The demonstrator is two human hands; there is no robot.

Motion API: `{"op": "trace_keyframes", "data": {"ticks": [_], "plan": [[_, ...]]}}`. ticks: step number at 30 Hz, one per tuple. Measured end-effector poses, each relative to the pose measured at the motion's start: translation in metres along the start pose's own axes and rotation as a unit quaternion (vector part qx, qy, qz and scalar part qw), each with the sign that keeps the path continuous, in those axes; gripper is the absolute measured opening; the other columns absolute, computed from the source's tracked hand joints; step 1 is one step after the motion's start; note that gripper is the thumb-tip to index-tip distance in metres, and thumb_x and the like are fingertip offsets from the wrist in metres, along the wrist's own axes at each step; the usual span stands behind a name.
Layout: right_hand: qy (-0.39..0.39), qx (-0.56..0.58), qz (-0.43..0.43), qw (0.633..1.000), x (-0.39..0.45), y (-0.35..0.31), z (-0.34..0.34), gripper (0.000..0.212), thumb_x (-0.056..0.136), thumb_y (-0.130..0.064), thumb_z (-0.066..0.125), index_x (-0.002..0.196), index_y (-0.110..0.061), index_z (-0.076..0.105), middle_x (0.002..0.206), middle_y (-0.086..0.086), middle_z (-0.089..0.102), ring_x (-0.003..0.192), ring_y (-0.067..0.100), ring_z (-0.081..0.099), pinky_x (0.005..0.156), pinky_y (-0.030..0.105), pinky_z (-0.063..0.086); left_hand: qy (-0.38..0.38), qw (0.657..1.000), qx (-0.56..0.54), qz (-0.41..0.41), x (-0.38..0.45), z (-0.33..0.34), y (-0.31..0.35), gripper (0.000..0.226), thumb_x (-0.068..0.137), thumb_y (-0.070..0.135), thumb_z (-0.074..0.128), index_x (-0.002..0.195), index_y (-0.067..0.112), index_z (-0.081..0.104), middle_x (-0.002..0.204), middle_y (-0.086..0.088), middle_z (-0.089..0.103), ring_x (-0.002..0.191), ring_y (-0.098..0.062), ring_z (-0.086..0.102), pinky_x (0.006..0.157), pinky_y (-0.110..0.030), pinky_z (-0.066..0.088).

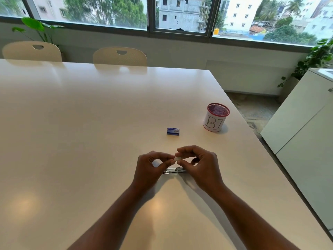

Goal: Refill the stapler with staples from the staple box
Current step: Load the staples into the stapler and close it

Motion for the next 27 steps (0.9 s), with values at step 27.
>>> {"op": "trace_keyframes", "data": {"ticks": [27], "plan": [[-0.134, -0.194, -0.041, 0.971, 0.003, 0.009, 0.011, 0.012, 0.083, -0.034, 0.081, 0.094, -0.03, 0.078, 0.099, -0.019, 0.073, 0.093, 0.005, 0.065, 0.081, 0.038, 0.058, -0.07, 0.984, 0.162, 0.038, -0.018, 0.004, 0.004, 0.045, 0.07, 0.052, 0.088, 0.111, 0.035, 0.077, 0.102, 0.024, 0.074, 0.096, -0.002, 0.061, 0.081, -0.018, 0.046]]}}
Point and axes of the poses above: each hand's wrist, its own x-axis towards the middle knuckle, its own z-axis out of the palm, y = z × x, the point moved 10 cm from there along x, towards the middle knuckle
